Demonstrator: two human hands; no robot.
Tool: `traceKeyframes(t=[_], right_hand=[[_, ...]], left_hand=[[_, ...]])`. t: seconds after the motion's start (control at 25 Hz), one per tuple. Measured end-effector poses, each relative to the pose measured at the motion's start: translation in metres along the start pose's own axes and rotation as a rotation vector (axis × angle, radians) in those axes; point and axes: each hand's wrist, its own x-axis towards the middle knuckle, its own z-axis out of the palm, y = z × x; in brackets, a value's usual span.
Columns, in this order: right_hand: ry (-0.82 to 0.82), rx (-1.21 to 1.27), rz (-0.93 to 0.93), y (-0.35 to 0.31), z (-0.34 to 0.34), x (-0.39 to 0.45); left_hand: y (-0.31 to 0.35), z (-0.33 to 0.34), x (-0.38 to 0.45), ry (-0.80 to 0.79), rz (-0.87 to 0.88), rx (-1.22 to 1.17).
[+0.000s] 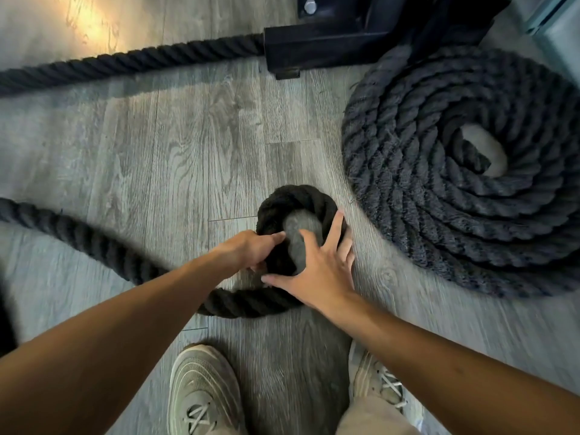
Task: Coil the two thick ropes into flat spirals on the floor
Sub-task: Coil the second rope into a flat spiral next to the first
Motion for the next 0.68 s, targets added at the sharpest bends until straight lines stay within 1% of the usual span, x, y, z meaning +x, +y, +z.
traceKeyframes(t=[0.12, 0.16, 0.2, 0.24, 0.28, 0.32, 0.36, 0.44, 0.48, 0.52, 0.56, 0.64, 0.68], right_hand=[[0.068, 0.072, -0.014, -0.003, 0.005, 0.001], [0.087, 0.109, -0.029, -0.002, 0.006, 0.000], [0.102, 0.138, -0.048, 0.000, 0.008, 0.000], [0.114, 0.159, -0.073, 0.004, 0.009, -0.001], [0.121, 0.182, -0.100, 0.008, 0.008, 0.000], [0.117, 0.206, -0.124, 0.013, 0.007, 0.001], [0.105, 0.224, -0.145, 0.018, 0.005, 0.002], [0.069, 0.239, -0.179, 0.026, 0.000, 0.005], [0.052, 0.236, -0.199, 0.028, -0.004, 0.008], [0.032, 0.226, -0.228, 0.031, -0.010, 0.013], [0.001, 0.208, -0.280, 0.034, -0.018, 0.021], [-0.093, 0.110, -0.387, 0.035, -0.042, 0.043], [-0.113, 0.045, -0.408, 0.034, -0.056, 0.056]], left_hand=[[-0.006, -0.014, 0.001, -0.049, 0.058, 0.050], [-0.004, -0.020, 0.003, -0.009, 0.090, 0.080], [0.000, -0.026, 0.005, 0.082, 0.139, 0.125], [0.006, -0.033, 0.010, 0.207, 0.204, 0.153], [0.012, -0.039, 0.016, 0.329, 0.300, 0.147], [0.020, -0.043, 0.021, 0.405, 0.428, 0.161], [0.028, -0.044, 0.026, 0.423, 0.558, 0.218], [0.044, -0.040, 0.036, 0.322, 0.736, 0.406], [0.051, -0.036, 0.040, 0.261, 0.765, 0.498], [0.055, -0.031, 0.041, 0.242, 0.754, 0.559], [0.056, -0.030, 0.042, 0.282, 0.725, 0.589], [0.053, -0.035, 0.041, 0.490, 0.634, 0.642], [0.046, -0.039, 0.040, 0.585, 0.577, 0.679]])
